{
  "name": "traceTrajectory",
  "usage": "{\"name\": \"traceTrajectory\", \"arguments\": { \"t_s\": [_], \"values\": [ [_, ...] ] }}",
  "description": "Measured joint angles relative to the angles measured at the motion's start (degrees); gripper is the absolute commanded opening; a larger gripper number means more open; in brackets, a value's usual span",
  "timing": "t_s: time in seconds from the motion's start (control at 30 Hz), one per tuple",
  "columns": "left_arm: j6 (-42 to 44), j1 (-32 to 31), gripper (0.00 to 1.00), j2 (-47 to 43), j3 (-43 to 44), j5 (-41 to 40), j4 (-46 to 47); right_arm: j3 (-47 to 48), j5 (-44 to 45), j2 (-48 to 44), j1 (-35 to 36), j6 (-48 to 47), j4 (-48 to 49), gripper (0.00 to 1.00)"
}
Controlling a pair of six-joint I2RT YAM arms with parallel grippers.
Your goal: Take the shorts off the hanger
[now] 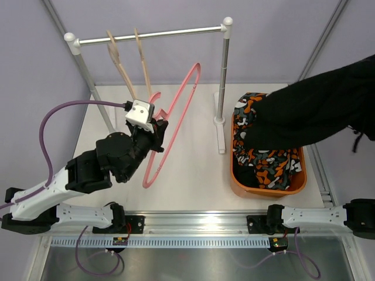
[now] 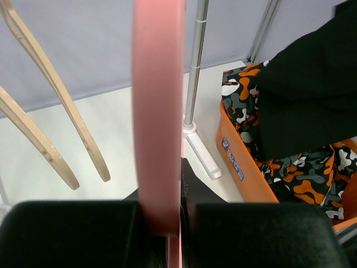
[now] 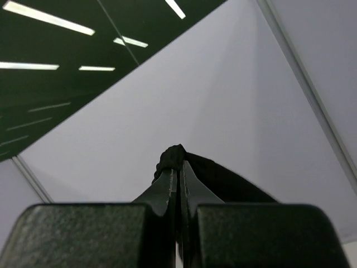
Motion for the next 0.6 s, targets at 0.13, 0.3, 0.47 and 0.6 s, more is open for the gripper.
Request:
{"name": "traceTrajectory", "arguments": {
  "t_s": [0.13,0.3,0.47,0.6],
  "values": [
    [-0.35,0.48,0.00,0.85,-0.28,0.96,-0.11,-14.51,1.68,-4.55,-0.09,1.18,1.84,0.00],
    [-0.59,0.74,0.00,2.78,-0.26,2.27,-0.42,-23.39,2.75,-1.62,-0.24,6.51,-6.32,0.00],
    [-1.27,0.81,0.00,3.91,-0.26,3.17,-0.85,-19.85,1.29,4.09,-6.45,15.76,-20.11,0.00],
    [-2.23,1.14,0.00,3.93,-0.26,3.34,-1.11,-15.63,-3.19,6.69,-19.52,27.36,-32.94,0.00]
  ]
}}
